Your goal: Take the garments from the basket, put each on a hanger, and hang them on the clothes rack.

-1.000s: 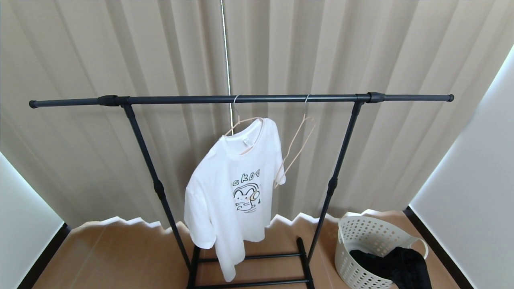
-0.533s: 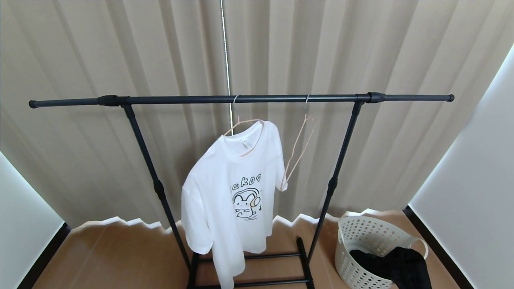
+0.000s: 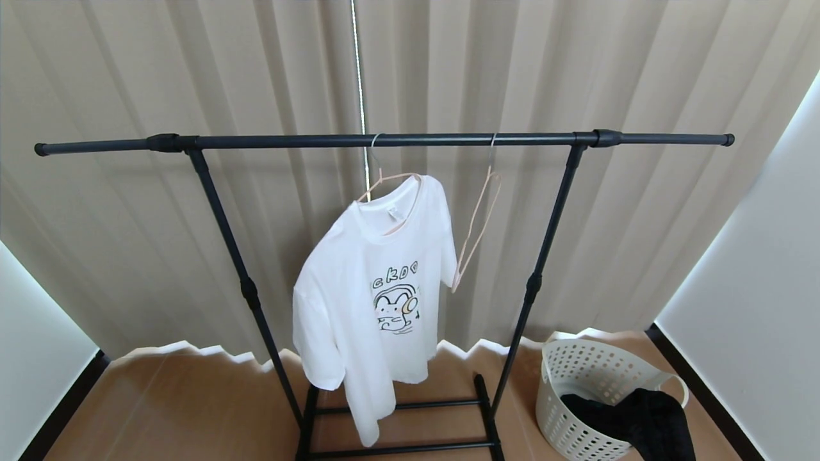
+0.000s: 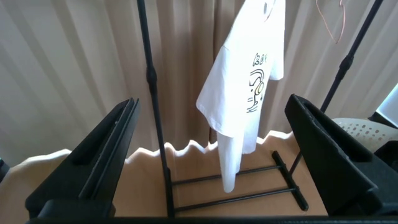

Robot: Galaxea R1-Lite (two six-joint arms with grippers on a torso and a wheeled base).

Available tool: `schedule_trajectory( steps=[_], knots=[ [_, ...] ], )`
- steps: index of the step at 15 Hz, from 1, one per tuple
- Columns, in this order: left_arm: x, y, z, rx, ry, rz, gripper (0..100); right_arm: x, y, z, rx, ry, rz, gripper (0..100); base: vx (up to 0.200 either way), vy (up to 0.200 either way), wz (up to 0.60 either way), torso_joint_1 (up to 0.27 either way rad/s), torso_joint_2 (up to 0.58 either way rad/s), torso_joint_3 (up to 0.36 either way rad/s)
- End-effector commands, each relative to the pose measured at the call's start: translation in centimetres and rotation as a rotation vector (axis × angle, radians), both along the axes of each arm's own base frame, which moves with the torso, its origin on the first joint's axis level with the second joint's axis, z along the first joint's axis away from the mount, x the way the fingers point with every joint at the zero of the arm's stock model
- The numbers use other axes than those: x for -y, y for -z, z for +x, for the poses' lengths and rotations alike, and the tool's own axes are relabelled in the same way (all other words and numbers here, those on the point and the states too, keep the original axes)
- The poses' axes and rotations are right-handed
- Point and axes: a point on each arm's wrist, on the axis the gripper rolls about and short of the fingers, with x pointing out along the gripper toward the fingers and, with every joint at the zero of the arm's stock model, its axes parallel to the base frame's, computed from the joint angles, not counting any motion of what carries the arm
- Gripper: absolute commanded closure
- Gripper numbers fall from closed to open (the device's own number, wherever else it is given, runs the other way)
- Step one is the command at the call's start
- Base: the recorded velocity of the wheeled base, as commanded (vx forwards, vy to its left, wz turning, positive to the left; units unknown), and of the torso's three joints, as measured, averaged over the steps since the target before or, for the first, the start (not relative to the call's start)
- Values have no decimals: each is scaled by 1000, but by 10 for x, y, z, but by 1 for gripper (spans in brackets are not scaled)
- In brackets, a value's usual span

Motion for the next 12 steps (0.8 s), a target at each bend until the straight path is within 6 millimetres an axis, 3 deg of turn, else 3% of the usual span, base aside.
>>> schedule_trajectory(
  steps=[1,12],
  knots=[
    [0,0,0,1,-2,1,0,0,0,0,-2,0,-1,0,0,0,0,-149,339,183],
    [0,0,0,-1,1,1,0,0,0,0,-1,0,-1,0,0,0,0,-164,396,227]
  ],
)
